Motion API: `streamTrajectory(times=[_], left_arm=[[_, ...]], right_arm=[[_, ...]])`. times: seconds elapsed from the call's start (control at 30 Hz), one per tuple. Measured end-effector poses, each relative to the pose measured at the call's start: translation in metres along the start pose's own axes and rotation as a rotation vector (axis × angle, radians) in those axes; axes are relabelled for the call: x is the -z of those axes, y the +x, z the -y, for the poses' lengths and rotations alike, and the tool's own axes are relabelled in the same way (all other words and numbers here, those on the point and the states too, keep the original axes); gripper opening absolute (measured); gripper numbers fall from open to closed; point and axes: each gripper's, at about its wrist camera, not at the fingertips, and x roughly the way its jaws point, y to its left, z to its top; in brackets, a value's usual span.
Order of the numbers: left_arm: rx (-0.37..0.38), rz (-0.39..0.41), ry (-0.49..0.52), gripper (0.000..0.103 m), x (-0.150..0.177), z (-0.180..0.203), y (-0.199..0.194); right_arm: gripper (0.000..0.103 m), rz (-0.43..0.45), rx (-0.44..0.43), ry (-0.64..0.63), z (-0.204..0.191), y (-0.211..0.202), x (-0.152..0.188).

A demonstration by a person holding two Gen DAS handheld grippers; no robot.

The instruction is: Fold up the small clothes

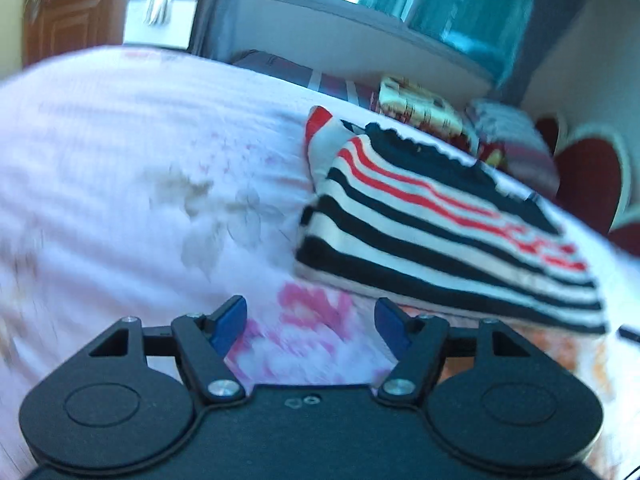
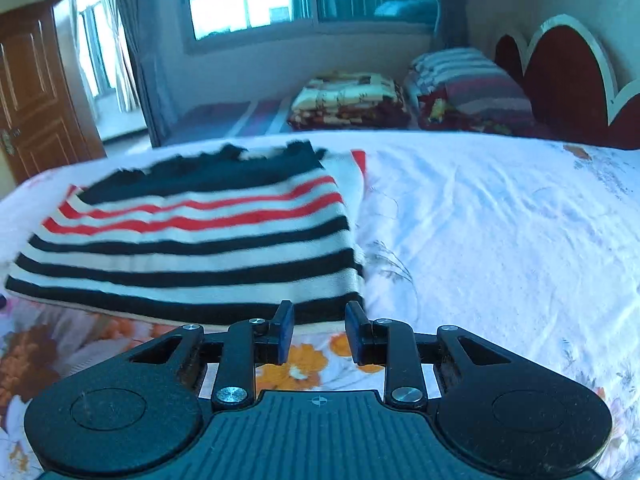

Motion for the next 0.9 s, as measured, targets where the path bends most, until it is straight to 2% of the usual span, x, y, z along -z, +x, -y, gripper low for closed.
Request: streamTrajectory(times=[0.07, 0.17, 0.27, 0.33, 0.57, 0.6, 0.63, 0.67, 0.7, 0.77, 0.9], left_arm=[[0.08, 0.015, -0.11, 0.067, 0.005, -0.001, 0.0], [0.132, 0.028, -0.259, 0.067, 0.005, 0.0, 0.015], [0.172, 0.085, -0.43, 0.067, 0.004, -0.008, 0.029], [0.185, 0.116, -0.503, 0.067, 0.001, -0.01, 0.039], [0.171, 0.157, -0.531, 0.064, -0.026, -0.002, 0.073], [0.146, 0.158, -0.519, 0.053, -0.03, 0.0, 0.077], [0.115, 0.145, -0.507, 0.032, -0.034, 0.001, 0.083], [0.094, 0.137, -0.501, 0.027, -0.035, 0.0, 0.087], [0.107, 0.125, -0.509, 0.022, -0.036, -0.002, 0.09], [0.117, 0.115, -0.483, 0.018, -0.041, -0.002, 0.086], [0.225, 0.186, -0.494, 0.017, -0.034, -0.016, 0.067]], right_arm=[[0.002, 0.005, -0.039, 0.034, -0.005, -0.002, -0.003], [0.002, 0.006, -0.07, 0.086, -0.014, 0.002, -0.011], [0.002, 0.018, -0.108, 0.095, -0.026, 0.005, -0.023], [0.002, 0.02, -0.126, 0.086, -0.035, 0.01, -0.03], [0.002, 0.002, -0.205, 0.051, -0.066, 0.057, -0.059], [0.002, 0.0, -0.214, 0.039, -0.074, 0.064, -0.062], [0.002, -0.002, -0.223, 0.027, -0.081, 0.072, -0.064], [0.002, -0.006, -0.23, 0.015, -0.087, 0.079, -0.066], [0.002, -0.01, -0.236, 0.005, -0.093, 0.086, -0.068], [0.002, -0.011, -0.246, -0.015, -0.103, 0.096, -0.071], [0.002, 0.005, -0.279, -0.059, -0.119, 0.11, -0.07]])
